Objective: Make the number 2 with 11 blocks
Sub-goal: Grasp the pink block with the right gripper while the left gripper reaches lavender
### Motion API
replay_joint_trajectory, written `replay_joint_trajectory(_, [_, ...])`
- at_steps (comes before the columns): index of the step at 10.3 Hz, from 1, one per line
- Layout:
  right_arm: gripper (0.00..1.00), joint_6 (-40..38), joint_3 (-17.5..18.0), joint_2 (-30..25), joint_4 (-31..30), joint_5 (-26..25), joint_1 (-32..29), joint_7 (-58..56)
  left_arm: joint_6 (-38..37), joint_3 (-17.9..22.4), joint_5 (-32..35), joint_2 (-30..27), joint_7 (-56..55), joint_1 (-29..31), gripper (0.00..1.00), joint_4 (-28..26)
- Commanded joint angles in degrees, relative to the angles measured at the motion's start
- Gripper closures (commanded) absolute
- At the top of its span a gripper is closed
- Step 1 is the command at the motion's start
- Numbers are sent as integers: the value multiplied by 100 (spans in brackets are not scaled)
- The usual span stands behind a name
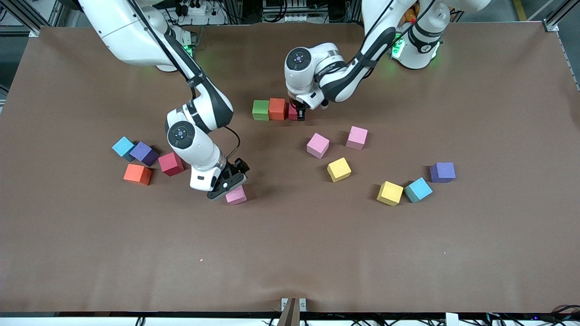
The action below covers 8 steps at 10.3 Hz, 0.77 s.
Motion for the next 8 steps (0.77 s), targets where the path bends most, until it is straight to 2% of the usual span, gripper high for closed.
replay_joint_trajectory(1, [0, -11, 33, 185, 262, -140, -47, 160, 6, 29, 439, 95, -1357, -156, 86, 155])
replay_joint_trajectory(3, [0, 155, -11, 221, 306, -358, -73, 160, -21, 38, 439, 183, -1392, -192, 85, 269])
replay_joint_trajectory(8, [0, 585, -72, 572, 350, -465, -30, 387, -56, 46, 448, 227, -1392, -192, 81, 384])
